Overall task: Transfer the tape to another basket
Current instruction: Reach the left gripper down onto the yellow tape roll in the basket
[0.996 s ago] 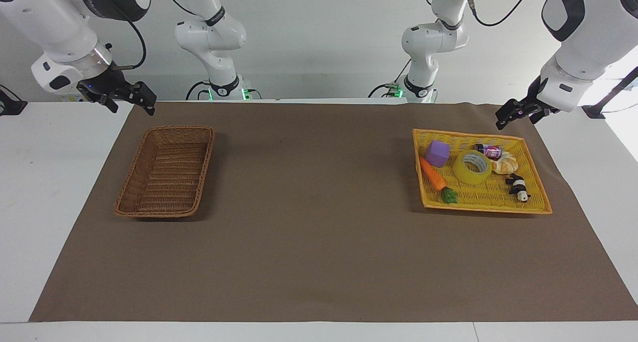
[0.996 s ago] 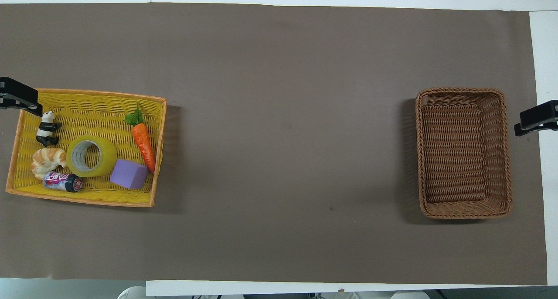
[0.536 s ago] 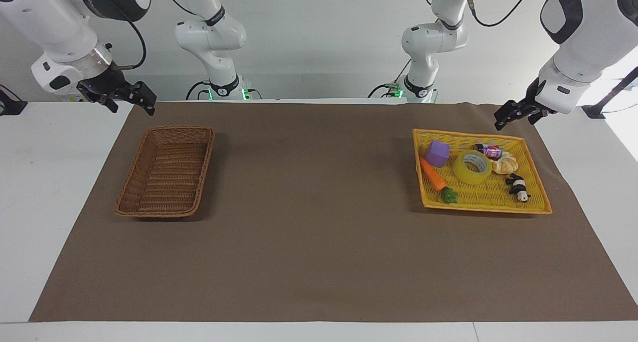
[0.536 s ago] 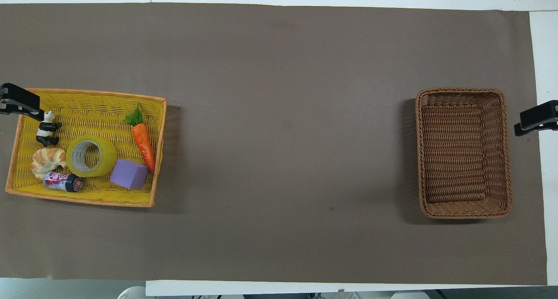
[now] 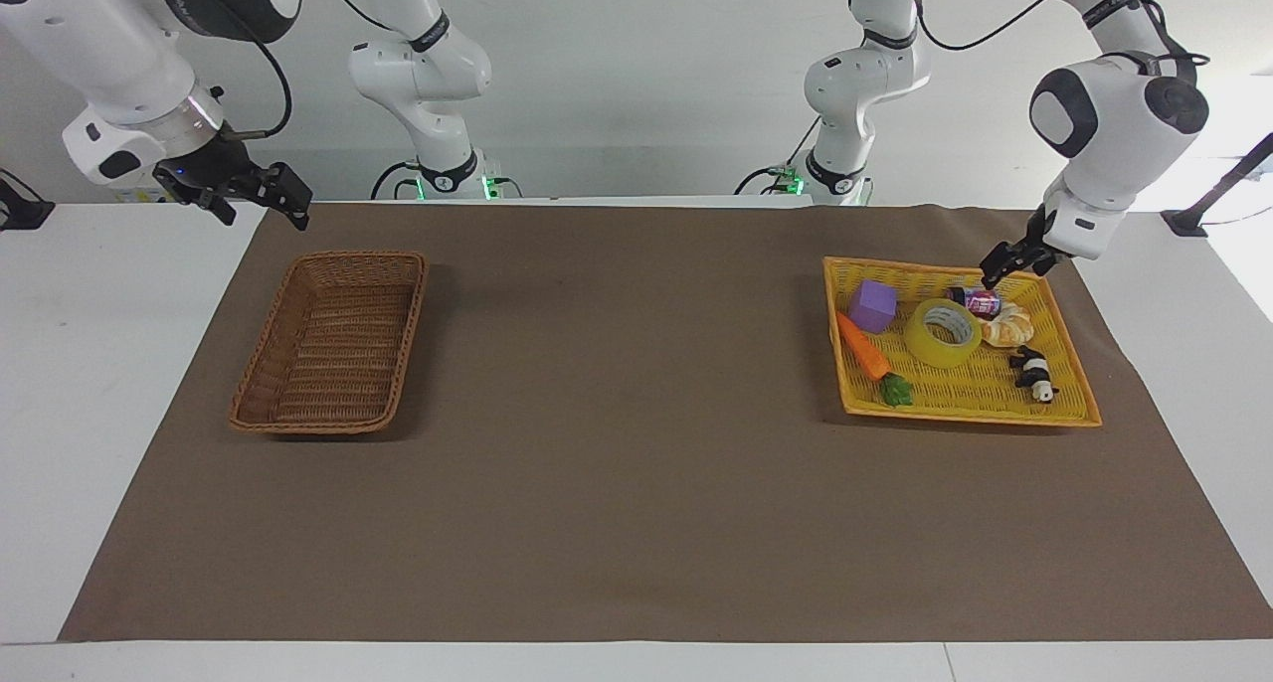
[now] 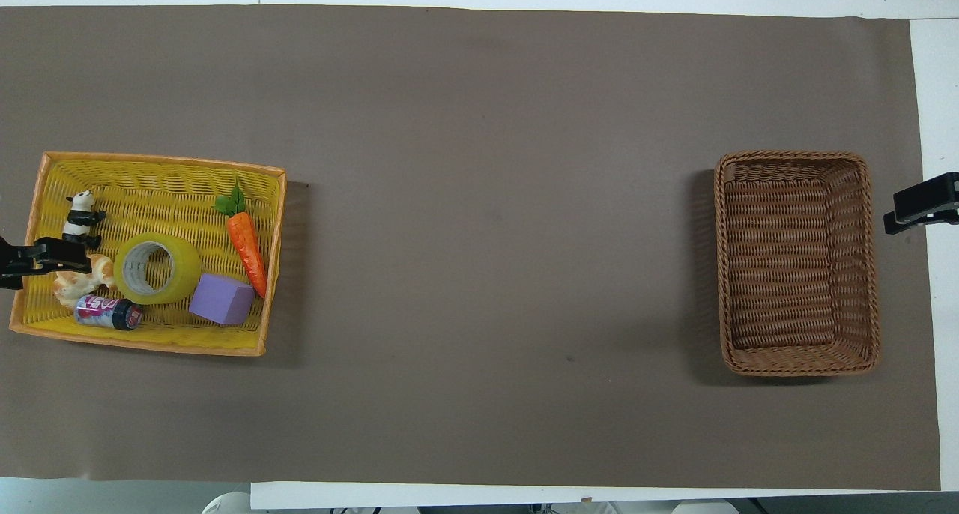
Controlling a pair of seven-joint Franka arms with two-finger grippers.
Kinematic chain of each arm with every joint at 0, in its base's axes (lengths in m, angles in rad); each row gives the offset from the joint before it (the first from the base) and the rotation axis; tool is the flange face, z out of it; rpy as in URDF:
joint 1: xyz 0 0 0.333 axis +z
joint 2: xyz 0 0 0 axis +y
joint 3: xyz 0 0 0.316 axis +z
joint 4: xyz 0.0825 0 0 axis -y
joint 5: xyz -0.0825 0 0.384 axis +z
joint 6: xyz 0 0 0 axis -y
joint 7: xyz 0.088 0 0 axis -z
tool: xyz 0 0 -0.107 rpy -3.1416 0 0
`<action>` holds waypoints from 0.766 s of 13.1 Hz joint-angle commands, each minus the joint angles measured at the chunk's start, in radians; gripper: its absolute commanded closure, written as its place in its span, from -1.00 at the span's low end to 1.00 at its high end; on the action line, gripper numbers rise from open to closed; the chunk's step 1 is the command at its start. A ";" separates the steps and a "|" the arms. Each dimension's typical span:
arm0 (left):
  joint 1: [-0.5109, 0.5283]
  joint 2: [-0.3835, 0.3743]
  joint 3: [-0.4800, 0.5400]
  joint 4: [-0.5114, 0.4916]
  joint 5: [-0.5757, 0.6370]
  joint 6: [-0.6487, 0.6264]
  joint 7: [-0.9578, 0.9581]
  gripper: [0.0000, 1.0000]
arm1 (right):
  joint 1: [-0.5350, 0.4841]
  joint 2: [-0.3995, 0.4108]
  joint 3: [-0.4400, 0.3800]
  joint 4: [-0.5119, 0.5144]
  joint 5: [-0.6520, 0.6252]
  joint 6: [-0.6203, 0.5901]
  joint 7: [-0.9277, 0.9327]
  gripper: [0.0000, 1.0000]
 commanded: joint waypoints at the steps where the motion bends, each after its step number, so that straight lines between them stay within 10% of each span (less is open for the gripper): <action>1: 0.005 0.012 -0.004 -0.066 -0.008 0.084 0.006 -0.36 | -0.004 -0.027 0.004 -0.030 0.003 0.011 -0.018 -0.98; 10: -0.018 0.101 -0.006 -0.075 -0.006 0.199 0.096 -0.36 | -0.004 -0.027 0.004 -0.030 0.003 0.011 -0.018 -0.98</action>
